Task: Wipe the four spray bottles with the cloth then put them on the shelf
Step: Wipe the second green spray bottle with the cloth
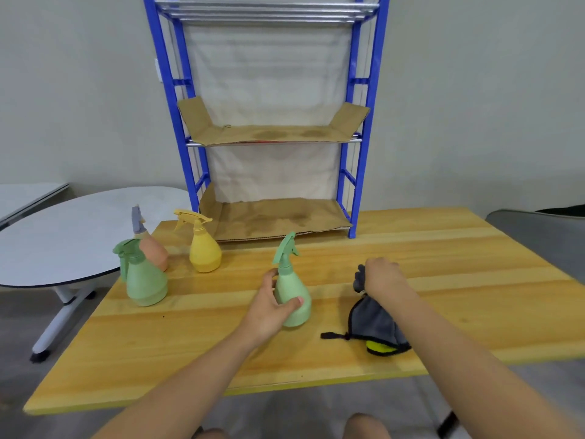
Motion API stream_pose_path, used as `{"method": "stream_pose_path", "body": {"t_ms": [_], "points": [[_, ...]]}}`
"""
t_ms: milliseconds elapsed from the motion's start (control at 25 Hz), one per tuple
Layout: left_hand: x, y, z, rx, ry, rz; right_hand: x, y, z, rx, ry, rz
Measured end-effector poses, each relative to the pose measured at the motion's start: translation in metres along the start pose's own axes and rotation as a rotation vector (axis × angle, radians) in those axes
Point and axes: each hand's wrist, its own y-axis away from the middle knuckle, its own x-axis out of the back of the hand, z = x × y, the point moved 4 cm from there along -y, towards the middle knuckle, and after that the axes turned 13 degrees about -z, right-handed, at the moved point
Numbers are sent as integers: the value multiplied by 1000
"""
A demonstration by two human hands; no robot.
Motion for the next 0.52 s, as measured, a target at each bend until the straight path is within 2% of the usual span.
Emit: {"method": "stream_pose_path", "body": {"t_ms": [160,320,400,520], "points": [[-2,-9,3,-19,-30,6,-38,-6,-12,99,-193,-6],[1,-18,-5,-48,-97,7,-36,0,-24,115,-170,45],[2,-22,-9,-54,-144,7,-18,11,-40,231,-248,124],[9,-25,-7,-29,-275,-12,10,38,-70,427,-546,227]]}}
